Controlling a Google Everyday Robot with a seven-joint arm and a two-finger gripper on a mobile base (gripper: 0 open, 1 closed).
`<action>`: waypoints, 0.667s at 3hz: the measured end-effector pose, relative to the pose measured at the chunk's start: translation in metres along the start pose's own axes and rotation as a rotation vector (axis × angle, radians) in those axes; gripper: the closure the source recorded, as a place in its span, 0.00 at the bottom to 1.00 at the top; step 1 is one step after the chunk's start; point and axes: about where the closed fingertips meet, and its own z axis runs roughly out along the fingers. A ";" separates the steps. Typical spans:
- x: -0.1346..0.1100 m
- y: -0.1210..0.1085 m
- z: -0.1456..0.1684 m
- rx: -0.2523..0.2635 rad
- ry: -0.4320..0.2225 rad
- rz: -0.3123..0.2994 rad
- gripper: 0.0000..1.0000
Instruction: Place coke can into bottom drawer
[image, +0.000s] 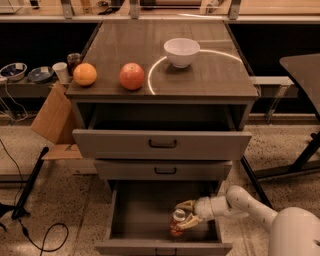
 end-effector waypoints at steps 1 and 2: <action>-0.004 -0.006 0.004 0.053 -0.013 -0.001 1.00; -0.008 -0.010 0.010 0.082 -0.016 -0.024 1.00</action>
Offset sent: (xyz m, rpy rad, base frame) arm 0.0172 0.0143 0.0064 0.0107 -0.1000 -0.0972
